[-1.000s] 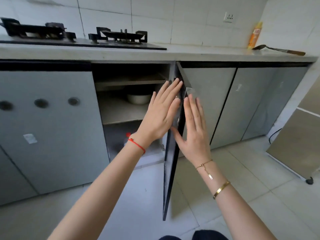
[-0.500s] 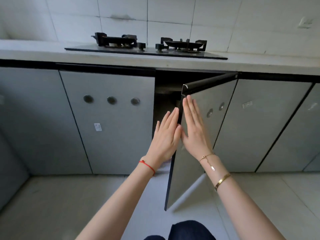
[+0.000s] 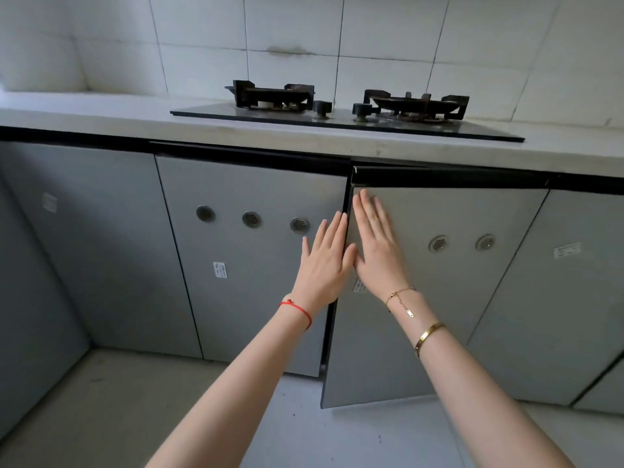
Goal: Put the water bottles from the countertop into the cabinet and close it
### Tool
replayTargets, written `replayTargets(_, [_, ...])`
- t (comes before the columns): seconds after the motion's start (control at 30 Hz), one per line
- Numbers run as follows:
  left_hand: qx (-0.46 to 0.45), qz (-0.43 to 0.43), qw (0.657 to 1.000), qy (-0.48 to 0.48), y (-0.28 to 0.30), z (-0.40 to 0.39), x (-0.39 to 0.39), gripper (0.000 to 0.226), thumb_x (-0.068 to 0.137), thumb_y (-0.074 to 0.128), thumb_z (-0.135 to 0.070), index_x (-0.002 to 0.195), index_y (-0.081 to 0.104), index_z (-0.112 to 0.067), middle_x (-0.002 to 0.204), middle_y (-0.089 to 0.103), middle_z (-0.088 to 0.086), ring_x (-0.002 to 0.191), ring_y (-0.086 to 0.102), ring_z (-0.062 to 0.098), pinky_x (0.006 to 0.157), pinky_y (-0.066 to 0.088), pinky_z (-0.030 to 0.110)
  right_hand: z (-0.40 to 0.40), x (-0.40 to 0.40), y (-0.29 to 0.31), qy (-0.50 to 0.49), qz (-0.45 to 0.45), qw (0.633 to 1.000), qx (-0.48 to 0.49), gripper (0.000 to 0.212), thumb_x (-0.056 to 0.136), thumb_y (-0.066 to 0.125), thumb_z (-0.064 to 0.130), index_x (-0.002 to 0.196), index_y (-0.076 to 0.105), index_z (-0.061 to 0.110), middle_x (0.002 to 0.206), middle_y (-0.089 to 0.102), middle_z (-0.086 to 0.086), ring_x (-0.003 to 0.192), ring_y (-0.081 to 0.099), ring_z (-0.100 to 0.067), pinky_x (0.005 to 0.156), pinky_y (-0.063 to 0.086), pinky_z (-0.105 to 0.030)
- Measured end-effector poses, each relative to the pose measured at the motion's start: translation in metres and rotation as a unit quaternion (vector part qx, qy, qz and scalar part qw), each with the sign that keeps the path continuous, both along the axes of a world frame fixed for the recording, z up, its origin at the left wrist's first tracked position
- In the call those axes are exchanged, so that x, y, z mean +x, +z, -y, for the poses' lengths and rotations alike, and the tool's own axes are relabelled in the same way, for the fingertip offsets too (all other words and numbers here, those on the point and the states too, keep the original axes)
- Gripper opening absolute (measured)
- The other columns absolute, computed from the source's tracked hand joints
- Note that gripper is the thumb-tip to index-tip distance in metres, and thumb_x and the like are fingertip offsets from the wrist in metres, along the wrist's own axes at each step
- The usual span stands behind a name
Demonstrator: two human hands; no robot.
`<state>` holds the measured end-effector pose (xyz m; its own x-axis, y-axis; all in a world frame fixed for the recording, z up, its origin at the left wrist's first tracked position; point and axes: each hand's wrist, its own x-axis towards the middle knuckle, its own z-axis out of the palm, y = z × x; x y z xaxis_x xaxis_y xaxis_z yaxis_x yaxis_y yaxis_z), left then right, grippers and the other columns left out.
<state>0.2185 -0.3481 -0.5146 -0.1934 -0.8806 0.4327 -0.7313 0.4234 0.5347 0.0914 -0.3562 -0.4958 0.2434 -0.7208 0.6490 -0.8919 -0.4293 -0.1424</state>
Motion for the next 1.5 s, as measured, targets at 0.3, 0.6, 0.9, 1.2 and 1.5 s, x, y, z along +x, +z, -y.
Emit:
replayTargets(0.3, [-0.041, 0.031, 0.996, 0.072, -0.009, 0.042, 0.011, 0.056, 0.104, 0.021, -0.041, 0.156, 0.009, -0.024, 0.165, -0.001, -0.009, 0.152, -0.005, 0.017, 0.121, 0.004, 0.053, 0.036, 0.006, -0.003, -0.011, 0.005, 1.000, -0.012, 0.080, 0.093, 0.053, 0.023, 0.153, 0.001, 0.019, 0.161, -0.007, 0.007, 0.149, -0.007, -0.016, 0.121, 0.013, -0.036])
replayTargets(0.6, [-0.035, 0.026, 0.996, 0.075, -0.013, 0.064, 0.019, 0.059, 0.104, 0.025, -0.042, 0.156, 0.007, -0.020, 0.164, -0.004, -0.009, 0.152, -0.002, 0.017, 0.122, 0.008, 0.049, 0.065, 0.011, -0.008, -0.007, 0.028, 1.000, -0.007, 0.083, 0.091, 0.057, 0.027, 0.153, 0.002, 0.017, 0.163, -0.001, 0.002, 0.149, -0.006, -0.018, 0.122, 0.013, -0.040])
replayTargets(0.9, [-0.035, 0.042, 0.995, 0.083, -0.016, 0.071, 0.018, 0.060, 0.105, 0.027, -0.037, 0.156, 0.003, -0.018, 0.164, -0.007, -0.009, 0.152, -0.003, 0.018, 0.121, 0.014, 0.044, 0.073, 0.014, -0.014, -0.029, 0.018, 0.999, -0.015, 0.092, 0.087, 0.061, 0.030, 0.153, -0.001, 0.017, 0.162, -0.005, 0.003, 0.149, -0.007, -0.019, 0.121, 0.017, -0.043])
replayTargets(1.2, [-0.041, 0.061, 0.993, 0.091, -0.017, 0.069, 0.018, 0.061, 0.104, 0.029, -0.029, 0.156, 0.000, -0.017, 0.164, -0.007, -0.008, 0.152, -0.002, 0.018, 0.121, 0.018, 0.045, 0.069, 0.009, -0.010, -0.034, -0.012, 0.999, -0.015, 0.092, 0.087, 0.062, 0.030, 0.153, 0.001, 0.016, 0.162, -0.004, 0.001, 0.150, -0.005, -0.020, 0.122, 0.014, -0.039])
replayTargets(1.5, [-0.079, 0.093, 0.988, 0.091, -0.004, 0.050, 0.028, 0.066, 0.098, 0.046, -0.021, 0.155, 0.015, -0.012, 0.163, 0.014, 0.004, 0.151, 0.012, 0.026, 0.121, 0.017, 0.051, 0.045, -0.002, -0.002, -0.015, 0.016, 1.000, -0.005, 0.081, 0.091, 0.059, 0.021, 0.153, 0.008, 0.017, 0.162, 0.001, 0.005, 0.150, 0.002, -0.017, 0.118, 0.013, -0.027])
